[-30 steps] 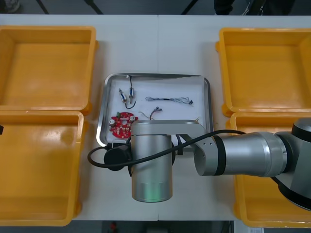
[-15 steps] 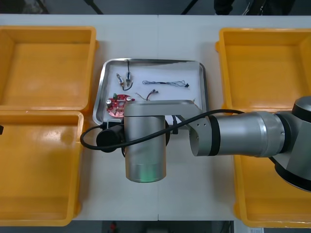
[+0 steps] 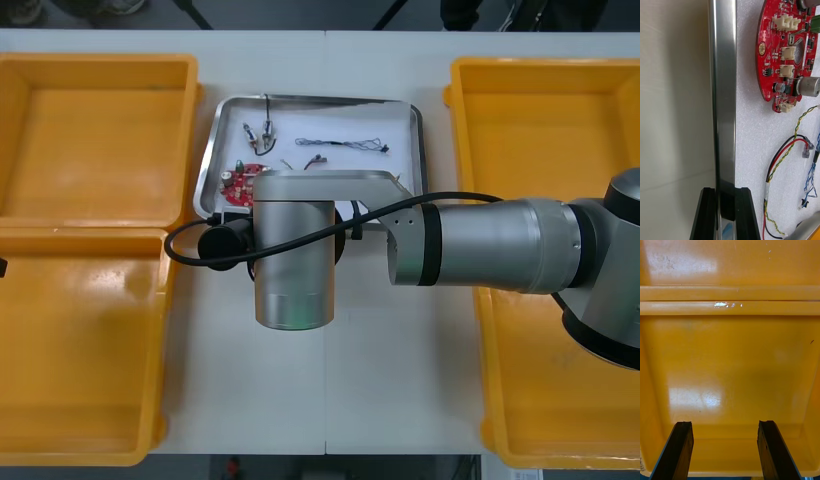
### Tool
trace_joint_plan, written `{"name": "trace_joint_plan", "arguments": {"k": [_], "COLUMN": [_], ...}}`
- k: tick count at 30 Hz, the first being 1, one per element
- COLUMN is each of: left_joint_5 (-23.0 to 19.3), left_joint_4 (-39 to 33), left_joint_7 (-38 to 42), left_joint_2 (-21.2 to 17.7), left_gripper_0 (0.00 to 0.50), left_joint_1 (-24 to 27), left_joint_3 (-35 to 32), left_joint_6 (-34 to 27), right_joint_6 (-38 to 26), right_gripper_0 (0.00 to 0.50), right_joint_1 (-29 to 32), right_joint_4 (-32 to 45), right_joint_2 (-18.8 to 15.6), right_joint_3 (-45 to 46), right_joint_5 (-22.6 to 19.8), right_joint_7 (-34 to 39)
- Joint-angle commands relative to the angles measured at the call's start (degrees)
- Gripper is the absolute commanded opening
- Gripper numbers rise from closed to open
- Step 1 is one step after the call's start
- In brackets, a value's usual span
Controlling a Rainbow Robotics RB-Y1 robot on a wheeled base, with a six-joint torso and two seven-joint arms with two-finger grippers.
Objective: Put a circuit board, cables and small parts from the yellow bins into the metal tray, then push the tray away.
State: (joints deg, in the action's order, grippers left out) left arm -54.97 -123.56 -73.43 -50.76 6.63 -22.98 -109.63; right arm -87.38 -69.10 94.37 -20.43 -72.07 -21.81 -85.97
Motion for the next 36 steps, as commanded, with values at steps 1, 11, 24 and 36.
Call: {"name": "trace_joint_plan", "arguments": {"k": [1,11,24,36], "left_joint_5": [0.04,0.04,0.04,0.04], "left_joint_4": [-1.51,-1.51,-1.51,-1.51], "left_joint_7": [-1.19,-1.19,-1.19,-1.19], "left_joint_2": [-0.66,-0.66,-0.66,-0.66], "left_gripper_0": [0.500,0.500,0.500,0.500], "left_joint_1": [-1.01,-1.01,-1.01,-1.01], "left_joint_3": [-1.72,-1.72,-1.72,-1.72], "left_joint_6": [0.03,0.03,0.03,0.03], "right_joint_6": [1.95,10.04,19.35,33.06], "right_gripper_0": [0.000,0.000,0.000,0.000], "right_joint_1": [-3.15,-3.85,-4.55,-5.08], "right_joint_4": [-1.12,-6.92,-15.01,-24.41], "right_joint_2": [0.57,0.31,0.39,0.31], "right_joint_3": [-0.79,-0.79,-0.79,-0.79], "right_joint_5": [1.86,2.30,3.97,4.32], "right_joint_7": [-2.97,-4.29,-6.49,-9.13]}}
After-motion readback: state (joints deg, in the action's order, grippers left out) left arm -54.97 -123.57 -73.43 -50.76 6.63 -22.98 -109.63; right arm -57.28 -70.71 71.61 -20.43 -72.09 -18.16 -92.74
